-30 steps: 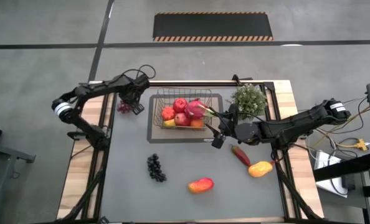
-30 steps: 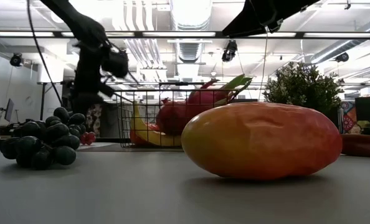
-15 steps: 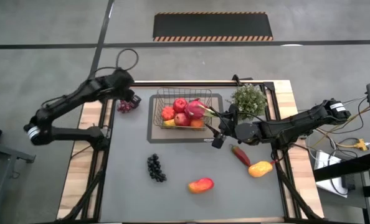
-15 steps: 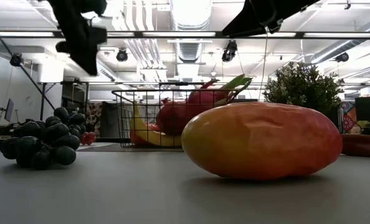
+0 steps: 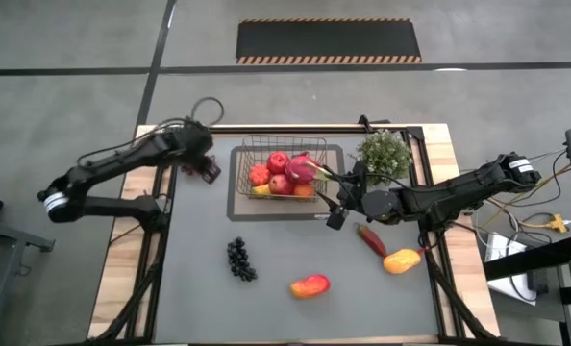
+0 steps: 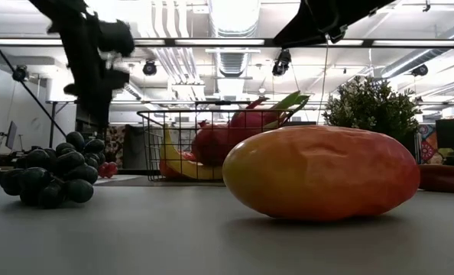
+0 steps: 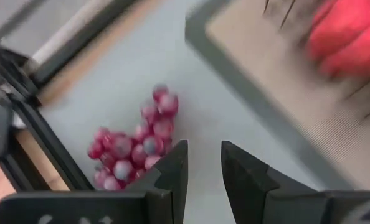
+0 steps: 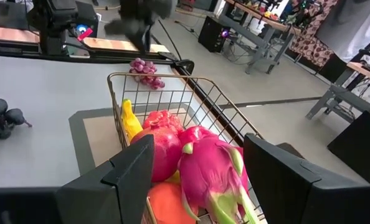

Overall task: Build produce basket
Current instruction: Put the red grapes into the wire basket

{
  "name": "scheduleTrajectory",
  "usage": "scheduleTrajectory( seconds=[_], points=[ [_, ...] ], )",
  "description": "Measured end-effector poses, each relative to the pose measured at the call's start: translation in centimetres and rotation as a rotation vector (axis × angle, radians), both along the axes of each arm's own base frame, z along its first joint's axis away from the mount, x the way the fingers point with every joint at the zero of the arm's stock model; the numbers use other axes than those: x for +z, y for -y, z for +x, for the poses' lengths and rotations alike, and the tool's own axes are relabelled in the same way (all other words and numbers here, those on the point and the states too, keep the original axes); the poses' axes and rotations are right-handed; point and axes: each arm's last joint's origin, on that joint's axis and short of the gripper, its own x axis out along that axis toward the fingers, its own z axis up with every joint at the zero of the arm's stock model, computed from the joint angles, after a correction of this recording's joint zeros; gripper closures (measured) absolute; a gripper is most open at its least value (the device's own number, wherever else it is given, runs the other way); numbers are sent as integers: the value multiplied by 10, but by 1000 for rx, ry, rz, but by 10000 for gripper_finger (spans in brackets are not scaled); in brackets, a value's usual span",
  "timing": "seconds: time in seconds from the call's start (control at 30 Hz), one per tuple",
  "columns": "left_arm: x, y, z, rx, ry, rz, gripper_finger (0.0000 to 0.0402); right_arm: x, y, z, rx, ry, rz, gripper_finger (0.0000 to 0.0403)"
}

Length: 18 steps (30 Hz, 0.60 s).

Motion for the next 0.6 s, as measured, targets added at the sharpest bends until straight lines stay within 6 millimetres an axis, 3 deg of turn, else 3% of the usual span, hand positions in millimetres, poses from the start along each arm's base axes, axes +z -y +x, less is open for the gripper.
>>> scheduleTrajectory(
  seconds=[0.2, 0.43, 0.6],
  points=[
    [-43, -12, 14, -51, -197, -75, 296, 0, 0, 0, -1, 2, 4, 172],
    [-62, -28, 20, 21, -517, 104, 211, 0, 0, 0, -9, 17, 29, 172],
    [-73, -33, 27, -28, -539, 77, 185, 0, 0, 0, -10, 18, 30, 172]
  ],
)
